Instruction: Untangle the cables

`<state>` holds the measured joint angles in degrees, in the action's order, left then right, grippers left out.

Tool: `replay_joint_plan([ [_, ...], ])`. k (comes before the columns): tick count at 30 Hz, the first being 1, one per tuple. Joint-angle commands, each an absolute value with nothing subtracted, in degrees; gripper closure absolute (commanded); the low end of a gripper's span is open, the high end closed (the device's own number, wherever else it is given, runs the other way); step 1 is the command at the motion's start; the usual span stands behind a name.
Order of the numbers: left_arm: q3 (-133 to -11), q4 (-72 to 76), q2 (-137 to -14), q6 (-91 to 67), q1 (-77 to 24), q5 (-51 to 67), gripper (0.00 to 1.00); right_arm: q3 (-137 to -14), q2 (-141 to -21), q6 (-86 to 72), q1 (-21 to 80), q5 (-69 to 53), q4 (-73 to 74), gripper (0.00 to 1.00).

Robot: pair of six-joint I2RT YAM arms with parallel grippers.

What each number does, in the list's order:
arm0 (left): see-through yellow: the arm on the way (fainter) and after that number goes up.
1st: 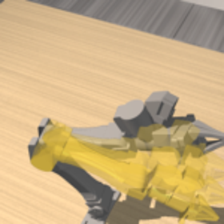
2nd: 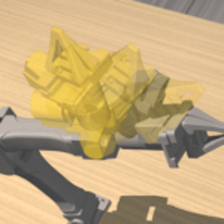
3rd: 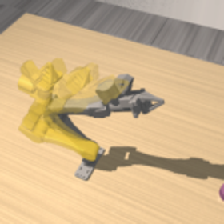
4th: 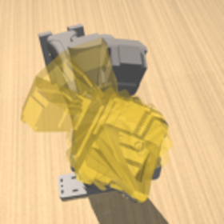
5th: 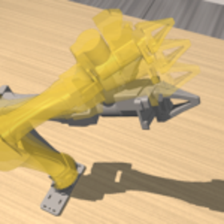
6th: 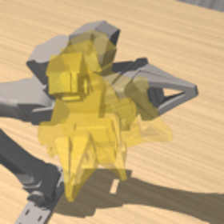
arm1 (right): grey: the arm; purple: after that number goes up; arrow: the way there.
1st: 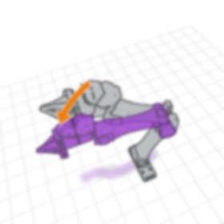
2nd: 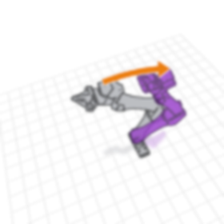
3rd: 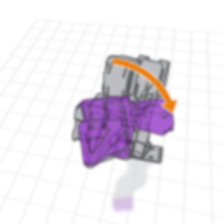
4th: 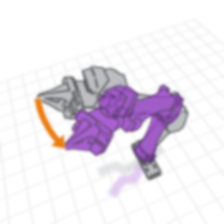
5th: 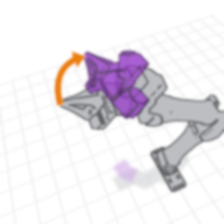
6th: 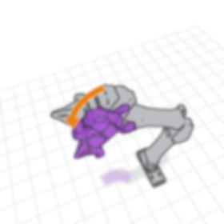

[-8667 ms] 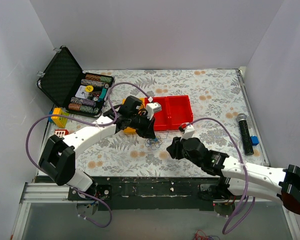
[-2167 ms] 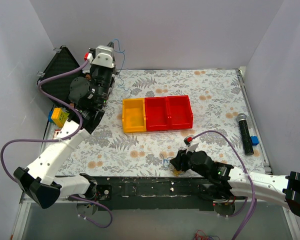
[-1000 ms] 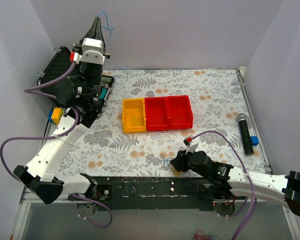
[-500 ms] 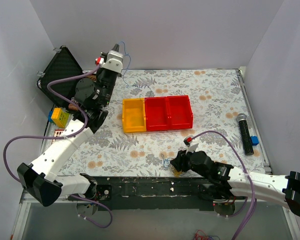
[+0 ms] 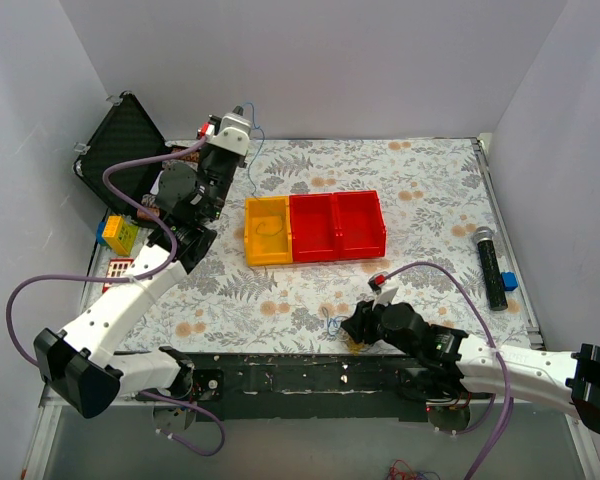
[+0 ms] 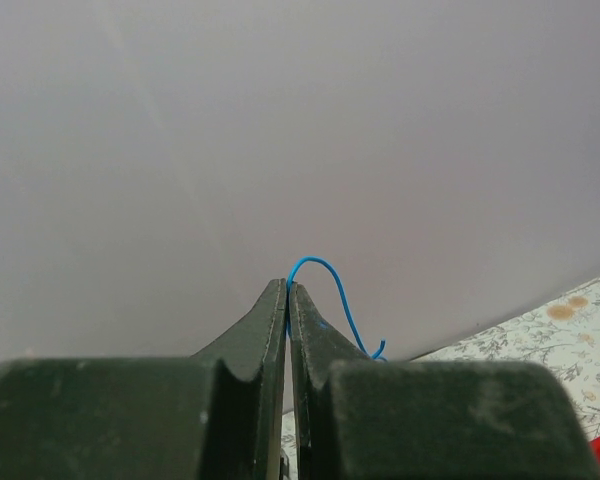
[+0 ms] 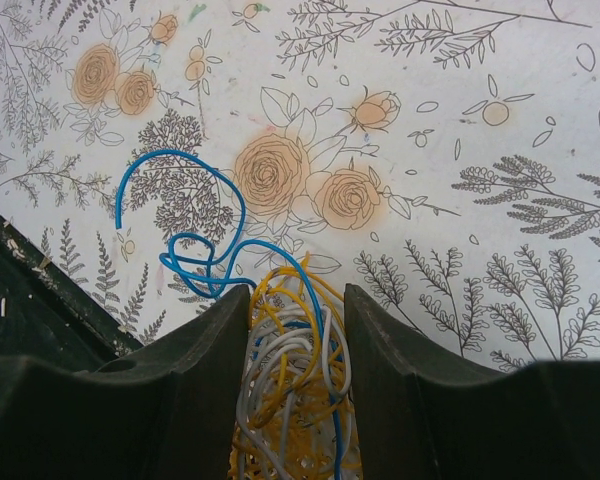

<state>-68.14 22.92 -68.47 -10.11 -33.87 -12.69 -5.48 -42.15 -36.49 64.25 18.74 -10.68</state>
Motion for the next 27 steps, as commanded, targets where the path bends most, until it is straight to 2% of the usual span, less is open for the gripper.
replay_joint_plan([
  [1, -70.0, 23.6, -67.1, -10.5, -33.7, -13.6, 1.0, -4.1, -41.2, -37.5, 64.5, 19.4, -11.6, 0.5],
  [7, -69.0, 21.7, -67.0, -10.6, -33.7, -13.2, 1.0, -4.1, -41.2, -37.6, 64.5, 19.3, -11.9, 0.5],
  [21, -57.0, 20.0, -68.4, -8.6, -33.7, -14.7, 1.0, -3.6, -40.3, -38.2, 64.5, 18.9, -12.0, 0.5],
  [27, -62.7, 3.9, -76.1, -15.4, -33.7, -12.3, 1.0, -3.7, -40.2, -38.5, 64.5, 19.0, -11.7, 0.5],
])
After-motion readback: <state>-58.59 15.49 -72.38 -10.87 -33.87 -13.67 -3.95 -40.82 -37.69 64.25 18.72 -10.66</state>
